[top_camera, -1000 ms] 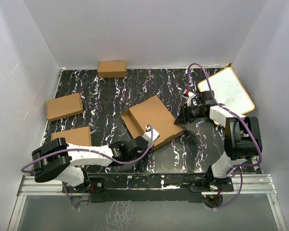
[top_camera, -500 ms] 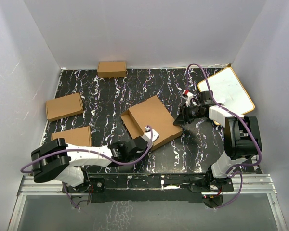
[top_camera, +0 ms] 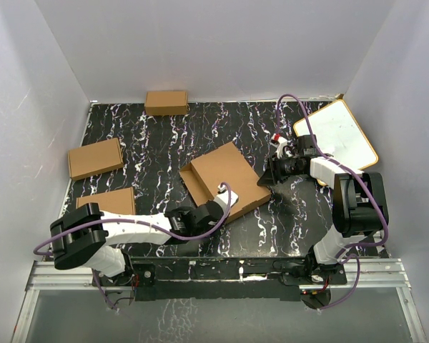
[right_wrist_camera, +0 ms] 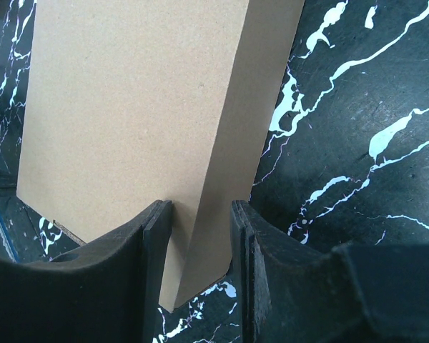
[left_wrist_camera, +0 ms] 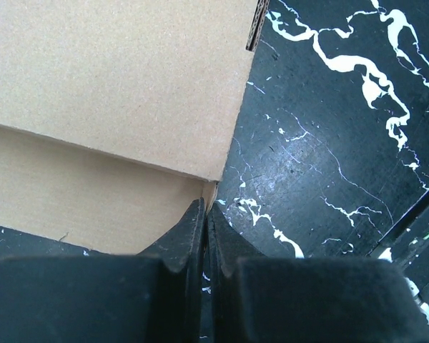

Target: Fold the paper box

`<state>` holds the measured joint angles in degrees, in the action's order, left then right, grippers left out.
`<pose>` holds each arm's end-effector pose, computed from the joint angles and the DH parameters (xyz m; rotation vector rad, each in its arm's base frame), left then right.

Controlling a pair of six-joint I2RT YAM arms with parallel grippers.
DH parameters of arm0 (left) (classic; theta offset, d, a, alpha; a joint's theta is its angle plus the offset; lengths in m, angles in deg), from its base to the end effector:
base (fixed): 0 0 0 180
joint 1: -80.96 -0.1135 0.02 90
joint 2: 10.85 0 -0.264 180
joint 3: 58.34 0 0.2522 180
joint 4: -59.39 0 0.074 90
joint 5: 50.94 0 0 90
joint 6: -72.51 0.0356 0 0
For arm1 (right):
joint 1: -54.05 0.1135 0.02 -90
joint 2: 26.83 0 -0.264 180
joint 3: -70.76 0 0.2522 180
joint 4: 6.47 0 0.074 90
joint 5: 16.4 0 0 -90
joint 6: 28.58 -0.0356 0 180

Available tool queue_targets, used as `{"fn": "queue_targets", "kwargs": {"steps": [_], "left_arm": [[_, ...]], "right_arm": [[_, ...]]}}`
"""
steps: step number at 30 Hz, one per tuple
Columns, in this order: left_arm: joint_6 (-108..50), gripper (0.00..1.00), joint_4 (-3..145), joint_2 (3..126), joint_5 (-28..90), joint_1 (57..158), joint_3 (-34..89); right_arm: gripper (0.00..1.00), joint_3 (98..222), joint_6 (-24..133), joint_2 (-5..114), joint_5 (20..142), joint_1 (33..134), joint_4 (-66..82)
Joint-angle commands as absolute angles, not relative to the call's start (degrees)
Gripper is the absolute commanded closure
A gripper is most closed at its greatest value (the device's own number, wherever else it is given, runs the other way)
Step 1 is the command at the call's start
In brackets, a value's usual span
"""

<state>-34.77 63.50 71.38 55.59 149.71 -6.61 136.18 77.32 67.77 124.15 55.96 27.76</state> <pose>0.1148 -0.2672 0.1857 0.8016 2.0482 -0.5524 0.3035 0.0376 0.1673 -0.6327 2.3174 1.0502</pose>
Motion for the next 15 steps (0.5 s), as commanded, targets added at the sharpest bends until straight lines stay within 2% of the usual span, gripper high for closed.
{"fn": "queue_targets", "kwargs": {"steps": [1, 6, 10, 12, 15], "left_arm": [[-33.3, 1.00, 58.7, 70.4, 56.0, 149.6, -4.6], [-26.6, 1.00, 56.6, 69.6, 51.6, 149.6, -6.6], [-25.8, 0.72, 59.1, 66.2, 51.2, 149.6, -7.2], [-26.5, 0.62, 58.6, 63.2, 50.9, 149.6, -8.5], [-28.5, 0.56, 58.4, 58.7, 50.6, 149.6, -10.3]], "right_arm": [[0.58, 134.6, 80.6, 70.8, 115.7, 56.7, 30.7], [0.58, 134.6, 80.7, 70.7, 115.7, 56.7, 30.7], [0.58, 134.8, 80.7, 70.8, 115.7, 56.8, 30.7], [0.58, 134.8, 80.7, 70.8, 115.7, 56.8, 30.7], [0.57, 134.8, 80.9, 70.6, 115.9, 56.8, 30.8]]}}
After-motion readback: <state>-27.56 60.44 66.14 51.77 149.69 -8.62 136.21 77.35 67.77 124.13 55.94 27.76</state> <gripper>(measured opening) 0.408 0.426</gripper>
